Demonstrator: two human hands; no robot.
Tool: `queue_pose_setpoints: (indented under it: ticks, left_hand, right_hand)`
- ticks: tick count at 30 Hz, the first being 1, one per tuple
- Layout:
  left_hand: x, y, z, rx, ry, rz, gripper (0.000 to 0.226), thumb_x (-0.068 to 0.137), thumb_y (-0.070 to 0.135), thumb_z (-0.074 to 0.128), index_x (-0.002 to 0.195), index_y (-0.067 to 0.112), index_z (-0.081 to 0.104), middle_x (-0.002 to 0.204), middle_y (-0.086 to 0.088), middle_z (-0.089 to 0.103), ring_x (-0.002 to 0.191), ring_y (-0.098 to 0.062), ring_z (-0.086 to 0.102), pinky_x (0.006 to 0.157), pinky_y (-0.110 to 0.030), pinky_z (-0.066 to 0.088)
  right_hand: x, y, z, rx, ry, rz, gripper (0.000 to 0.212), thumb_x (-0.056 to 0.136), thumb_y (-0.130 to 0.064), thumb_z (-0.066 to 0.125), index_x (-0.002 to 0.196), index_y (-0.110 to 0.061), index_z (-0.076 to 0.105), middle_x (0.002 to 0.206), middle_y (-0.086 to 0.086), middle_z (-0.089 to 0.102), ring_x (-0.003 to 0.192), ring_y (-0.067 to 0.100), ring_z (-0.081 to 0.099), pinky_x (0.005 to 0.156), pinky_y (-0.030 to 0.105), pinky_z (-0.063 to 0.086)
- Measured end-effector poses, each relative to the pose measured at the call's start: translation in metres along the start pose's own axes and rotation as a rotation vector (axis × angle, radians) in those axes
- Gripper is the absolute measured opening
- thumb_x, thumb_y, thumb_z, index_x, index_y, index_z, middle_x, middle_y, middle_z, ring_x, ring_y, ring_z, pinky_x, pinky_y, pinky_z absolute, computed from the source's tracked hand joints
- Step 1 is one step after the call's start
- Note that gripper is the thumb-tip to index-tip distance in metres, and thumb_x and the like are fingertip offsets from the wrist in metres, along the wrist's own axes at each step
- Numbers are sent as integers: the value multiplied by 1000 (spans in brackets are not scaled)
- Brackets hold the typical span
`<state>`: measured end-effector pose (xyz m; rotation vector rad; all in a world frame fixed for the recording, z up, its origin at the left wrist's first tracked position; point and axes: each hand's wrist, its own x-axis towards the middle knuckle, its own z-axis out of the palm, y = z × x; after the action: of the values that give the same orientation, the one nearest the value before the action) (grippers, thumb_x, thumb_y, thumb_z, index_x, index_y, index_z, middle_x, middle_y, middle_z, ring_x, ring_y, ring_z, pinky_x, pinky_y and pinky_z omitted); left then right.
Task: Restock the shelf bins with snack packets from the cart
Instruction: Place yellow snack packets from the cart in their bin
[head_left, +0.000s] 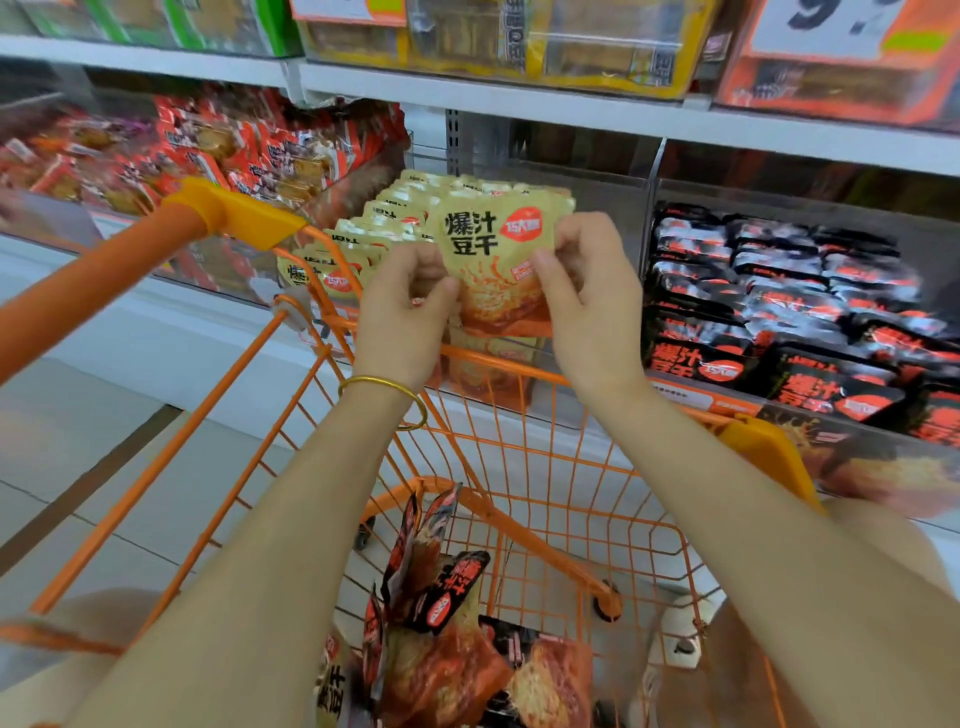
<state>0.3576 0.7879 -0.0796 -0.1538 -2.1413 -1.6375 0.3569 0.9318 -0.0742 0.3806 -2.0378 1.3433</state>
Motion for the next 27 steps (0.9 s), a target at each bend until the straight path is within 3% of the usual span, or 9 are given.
queue_pose_setpoints:
  ticks: [4, 7, 12, 15, 17, 19, 22, 24, 27]
  left_hand:
    - [5, -4, 5, 96, 76, 122, 16, 86, -4, 53, 86, 12, 50, 78, 13, 48, 72, 7, 53, 67, -10, 45]
    - [7, -5, 8, 148, 96, 151, 16, 87, -2, 54, 88, 13, 51, 79, 17, 46, 72, 10, 50, 66, -4, 39]
    - [10, -7, 9, 187, 104, 191, 16, 87, 0, 53, 90, 16, 50, 80, 16, 49, 76, 2, 50, 69, -16, 44]
    - [7, -16, 9, 341, 32, 148, 9, 89, 3, 53, 92, 11, 54, 85, 2, 54, 82, -16, 53, 74, -24, 45]
    - [4, -20, 10, 400, -5, 106, 16, 90, 4, 52, 105, 8, 57, 91, 1, 54, 88, -19, 55, 79, -28, 46]
    - [2, -18, 10, 401, -1, 131, 36, 89, 2, 52, 125, 11, 50, 97, 1, 54, 90, -16, 54, 80, -29, 47]
    - [-2, -16, 10, 476, -18, 256, 53, 87, -2, 51, 136, 15, 41, 110, -6, 53, 99, -23, 53, 84, -32, 45]
    - [-5, -18, 10, 584, -12, 320, 54, 84, -5, 51, 135, 13, 44, 114, -12, 51, 103, -29, 50, 85, -34, 42]
    - [-6, -24, 7, 766, 16, 392, 45, 80, -3, 49, 122, 10, 56, 111, -18, 53, 99, -35, 47, 82, -42, 44]
  right_hand:
    - [-5, 12, -1, -86, 14, 8, 5, 88, -14, 57, 87, -12, 52, 85, 4, 57, 78, 24, 56, 71, 44, 48]
    - [-4, 15, -1, -98, 34, 22, 7, 87, -15, 59, 87, -10, 54, 84, 6, 58, 75, 25, 56, 68, 45, 48]
    - [-8, 14, -2, -97, 35, -46, 6, 88, -10, 59, 85, -8, 53, 81, 4, 54, 75, 25, 54, 66, 42, 47]
    - [-10, 23, 0, -164, -69, 70, 16, 87, -11, 62, 81, -13, 47, 76, 1, 53, 72, 23, 54, 66, 46, 48]
    - [-12, 26, 1, -227, -162, 142, 13, 87, -13, 62, 88, -13, 49, 81, 2, 57, 75, 21, 56, 69, 46, 49]
    - [-13, 22, 0, -226, -172, 159, 23, 89, -17, 61, 108, -14, 49, 97, 5, 59, 84, 20, 59, 72, 40, 51]
    - [-14, 14, -2, -430, -134, -75, 40, 91, -17, 58, 129, -15, 46, 104, 8, 59, 81, 25, 61, 61, 38, 50]
    - [-14, 14, -3, -566, -155, -185, 36, 91, -16, 57, 126, -14, 52, 102, 8, 60, 74, 29, 61, 54, 39, 51]
    - [-16, 19, 1, -605, -215, -161, 23, 90, -11, 58, 113, -9, 59, 102, 10, 60, 73, 34, 62, 53, 42, 52]
